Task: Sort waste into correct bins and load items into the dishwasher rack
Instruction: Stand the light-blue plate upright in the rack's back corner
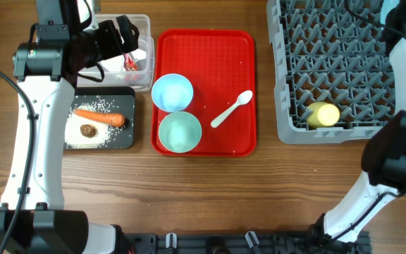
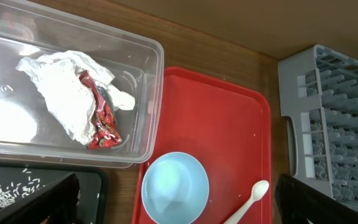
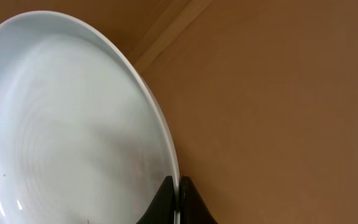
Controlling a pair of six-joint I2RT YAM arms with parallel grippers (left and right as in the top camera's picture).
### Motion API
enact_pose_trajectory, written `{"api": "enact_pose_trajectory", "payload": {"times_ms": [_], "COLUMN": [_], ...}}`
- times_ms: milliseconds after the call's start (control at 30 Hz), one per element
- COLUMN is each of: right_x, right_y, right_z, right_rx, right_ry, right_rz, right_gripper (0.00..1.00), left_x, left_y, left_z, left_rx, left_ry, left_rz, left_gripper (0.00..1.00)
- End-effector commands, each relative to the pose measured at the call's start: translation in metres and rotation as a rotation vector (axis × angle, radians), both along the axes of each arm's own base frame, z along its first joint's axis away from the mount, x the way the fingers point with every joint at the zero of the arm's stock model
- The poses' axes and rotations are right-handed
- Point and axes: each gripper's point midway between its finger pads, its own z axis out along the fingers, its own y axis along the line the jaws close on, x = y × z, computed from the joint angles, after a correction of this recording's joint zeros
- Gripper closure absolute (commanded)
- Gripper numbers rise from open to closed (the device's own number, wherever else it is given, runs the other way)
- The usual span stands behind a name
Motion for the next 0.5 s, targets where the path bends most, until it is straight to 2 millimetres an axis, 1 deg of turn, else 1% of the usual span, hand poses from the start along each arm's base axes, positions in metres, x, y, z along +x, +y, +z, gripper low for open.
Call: {"api": "enact_pose_trajectory", "payload": {"times_ms": [0,67,100,133,167,200,233,300,333,367,400,467], "right_x": [0.006,0.008,0.009,0.012,0.016,0.019,0.019,0.019,0.017,0.017,0.016,0.018], "right_y": [-0.009,-0.008,-0.006,-0.001,0.005,0.013,0.018,0.025,0.033,0.040,0.048,0.073], "right_z": [-0.019,-0.030,-0.033,-0.038,-0.044,-0.050,-0.052,-0.058,-0.057,-0.052,-0.043,-0.019], "right_rx": [0.010,0.024,0.039,0.069,0.103,0.145,0.182,0.261,0.305,0.335,0.361,0.422], "right_ry": [0.008,0.029,0.027,0.021,0.026,0.018,-0.011,-0.077,-0.113,-0.146,-0.182,-0.210], "right_rz": [-0.006,0.002,0.008,0.034,0.071,0.093,0.079,0.039,0.020,0.010,0.010,0.101], "right_gripper": [0.96,0.95,0.92,0.75,0.42,0.07,0.00,0.00,0.00,0.00,0.00,0.00], "left_x": [0.002,0.002,0.002,0.002,0.002,0.002,0.002,0.002,0.002,0.002,0.002,0.002], "left_y": [0.004,0.004,0.004,0.004,0.004,0.004,0.004,0.004,0.004,0.004,0.004,0.004], "left_z": [-0.002,-0.002,-0.002,-0.002,-0.002,-0.002,-0.002,-0.002,-0.002,-0.002,-0.002,-0.002], "left_rx": [0.009,0.009,0.009,0.010,0.009,0.009,0.009,0.009,0.010,0.009,0.009,0.009], "left_ry": [0.001,0.001,0.001,0.001,0.001,0.001,0.001,0.001,0.001,0.001,0.001,0.001], "left_rz": [0.010,0.010,0.010,0.010,0.010,0.010,0.010,0.010,0.010,0.010,0.010,0.010], "left_gripper": [0.00,0.00,0.00,0.00,0.00,0.00,0.00,0.00,0.00,0.00,0.00,0.00]}}
